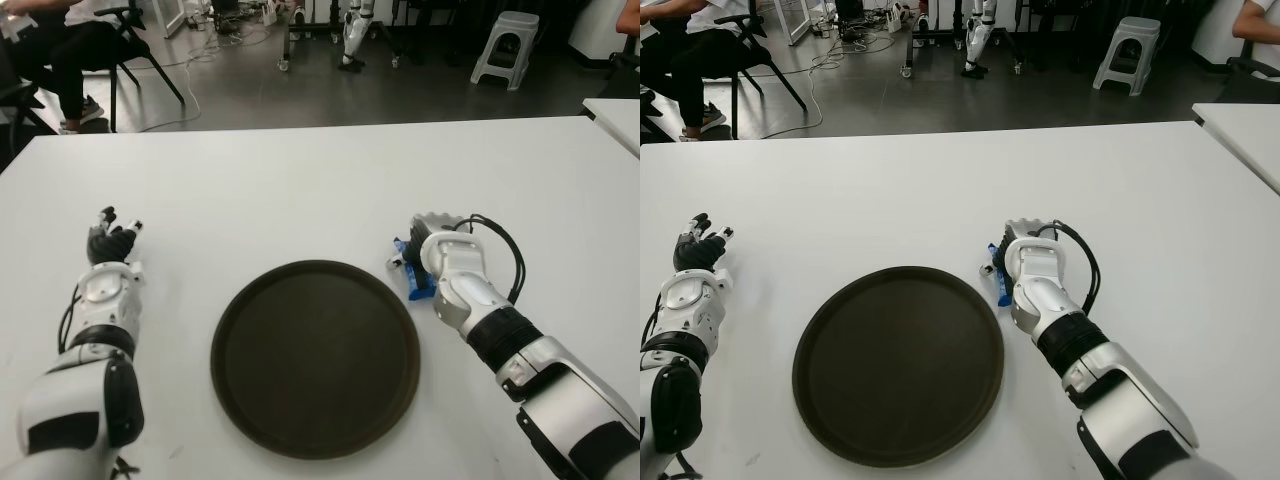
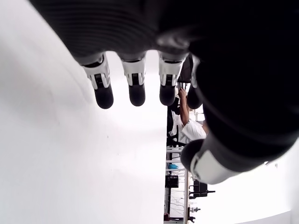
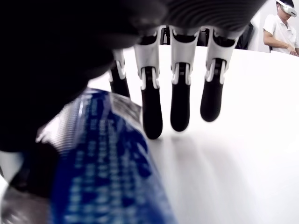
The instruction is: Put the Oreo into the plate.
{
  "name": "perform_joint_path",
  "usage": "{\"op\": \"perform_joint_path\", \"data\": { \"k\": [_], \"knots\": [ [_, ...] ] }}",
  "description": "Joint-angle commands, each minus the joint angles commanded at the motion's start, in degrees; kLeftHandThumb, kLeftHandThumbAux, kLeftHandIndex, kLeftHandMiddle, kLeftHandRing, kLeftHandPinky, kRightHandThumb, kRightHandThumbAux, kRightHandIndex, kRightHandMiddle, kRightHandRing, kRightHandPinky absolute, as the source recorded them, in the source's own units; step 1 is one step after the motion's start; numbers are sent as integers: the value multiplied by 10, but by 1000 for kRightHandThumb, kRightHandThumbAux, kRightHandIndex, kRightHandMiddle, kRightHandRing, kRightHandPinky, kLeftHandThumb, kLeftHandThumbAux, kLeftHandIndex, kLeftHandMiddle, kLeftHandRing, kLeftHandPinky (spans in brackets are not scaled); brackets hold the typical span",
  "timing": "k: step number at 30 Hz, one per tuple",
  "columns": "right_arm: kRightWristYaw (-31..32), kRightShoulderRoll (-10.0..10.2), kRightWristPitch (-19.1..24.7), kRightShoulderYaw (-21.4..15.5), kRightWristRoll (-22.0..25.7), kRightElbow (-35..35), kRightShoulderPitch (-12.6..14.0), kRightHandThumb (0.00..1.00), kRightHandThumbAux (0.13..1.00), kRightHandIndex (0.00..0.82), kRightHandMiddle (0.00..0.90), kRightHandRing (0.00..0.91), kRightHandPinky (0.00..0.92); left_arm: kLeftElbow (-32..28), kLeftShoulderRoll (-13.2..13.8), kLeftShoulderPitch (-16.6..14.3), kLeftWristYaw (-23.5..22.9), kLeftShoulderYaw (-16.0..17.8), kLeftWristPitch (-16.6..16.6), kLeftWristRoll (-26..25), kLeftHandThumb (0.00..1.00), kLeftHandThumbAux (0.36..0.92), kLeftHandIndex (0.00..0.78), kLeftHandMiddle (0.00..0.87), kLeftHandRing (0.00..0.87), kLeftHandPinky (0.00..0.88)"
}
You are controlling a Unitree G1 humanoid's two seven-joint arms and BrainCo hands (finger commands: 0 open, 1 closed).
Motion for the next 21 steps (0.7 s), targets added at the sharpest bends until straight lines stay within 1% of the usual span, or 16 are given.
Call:
{"op": "perform_joint_path", "data": {
  "k": [1,3,4,5,6,8,10,12,15,16,18,19,21],
  "knots": [
    [-2,0,-2,0,1,2,0,0,583,387,385,446,453,0,0,0,0,0,0,0,23,768,0,0,2,38],
    [-3,0,-4,0,2,4,-1,0,592,409,399,460,465,0,0,0,-1,0,-1,0,21,767,0,0,2,40],
    [-4,0,-5,0,3,5,-1,0,584,416,398,454,465,0,0,0,-1,0,-1,-1,21,775,0,0,4,42],
    [-5,0,-5,0,3,7,-1,0,582,419,397,451,465,0,0,0,-1,1,-1,-1,21,778,0,0,4,43],
    [-5,0,-5,0,3,8,-1,0,573,418,394,447,495,0,0,0,-1,1,-1,-2,21,782,0,0,6,45],
    [-7,0,-5,0,3,8,-1,0,558,409,382,447,515,0,-1,0,-1,1,0,-2,20,785,0,0,7,44],
    [-8,-2,-6,0,4,8,-1,0,550,398,373,449,521,0,0,0,0,1,0,-1,16,781,0,0,8,44],
    [-10,-4,-8,1,6,8,0,0,561,407,385,466,531,0,0,0,1,0,0,0,10,775,0,0,9,41],
    [-12,-6,-10,1,8,7,1,0,584,441,416,495,543,0,0,0,0,-1,-1,1,5,774,0,0,9,38],
    [-14,-6,-11,1,8,6,2,0,604,470,467,546,593,0,0,0,0,-1,-1,1,5,776,0,0,9,40],
    [-18,-8,-10,0,8,1,6,0,630,505,538,618,670,0,0,0,-1,0,0,0,6,779,0,0,9,42],
    [-19,-9,-9,0,7,-2,8,0,640,532,601,676,719,0,0,0,-1,0,0,0,8,778,0,0,7,37],
    [-18,-14,-4,3,5,-14,13,0,644,554,658,730,763,0,0,-1,-2,0,1,-1,14,776,0,0,4,32]
  ]
}}
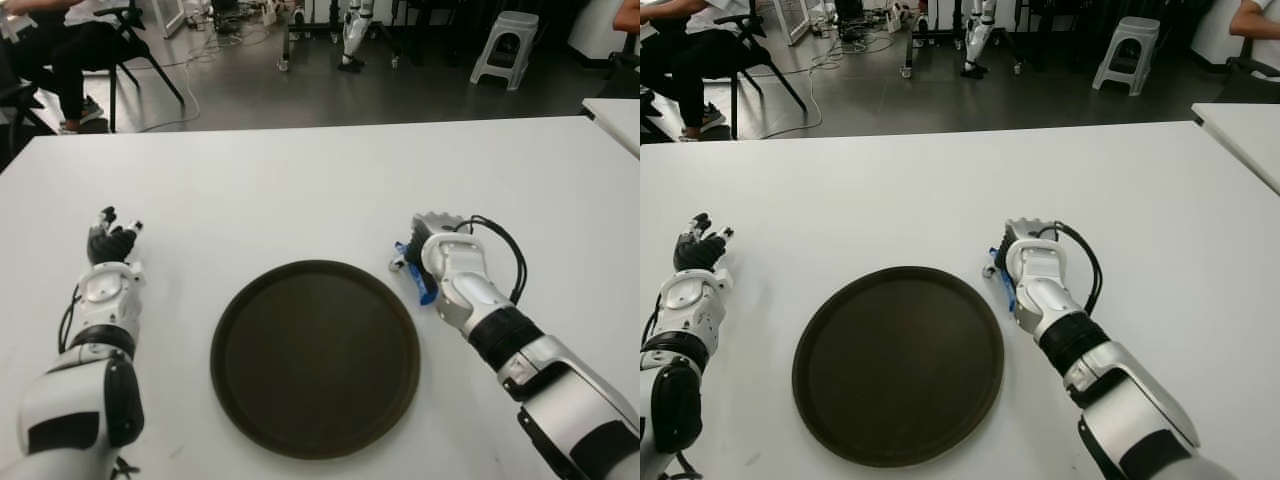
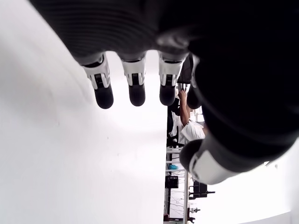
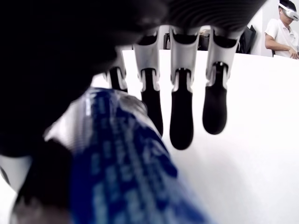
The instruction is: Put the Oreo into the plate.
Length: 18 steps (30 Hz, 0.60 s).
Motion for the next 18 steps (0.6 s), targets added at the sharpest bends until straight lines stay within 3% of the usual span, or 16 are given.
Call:
{"op": "perform_joint_path", "data": {
  "k": [7,18],
  "knots": [
    [39,-24,39,6,-16,-85,21,0,627,616,759,807,820,0,0,0,2,0,0,0,23,777,0,1,3,35],
    [62,-41,59,3,-18,-142,34,0,676,561,794,834,819,0,1,0,-2,-4,-1,4,9,778,0,0,5,40]
  ]
}}
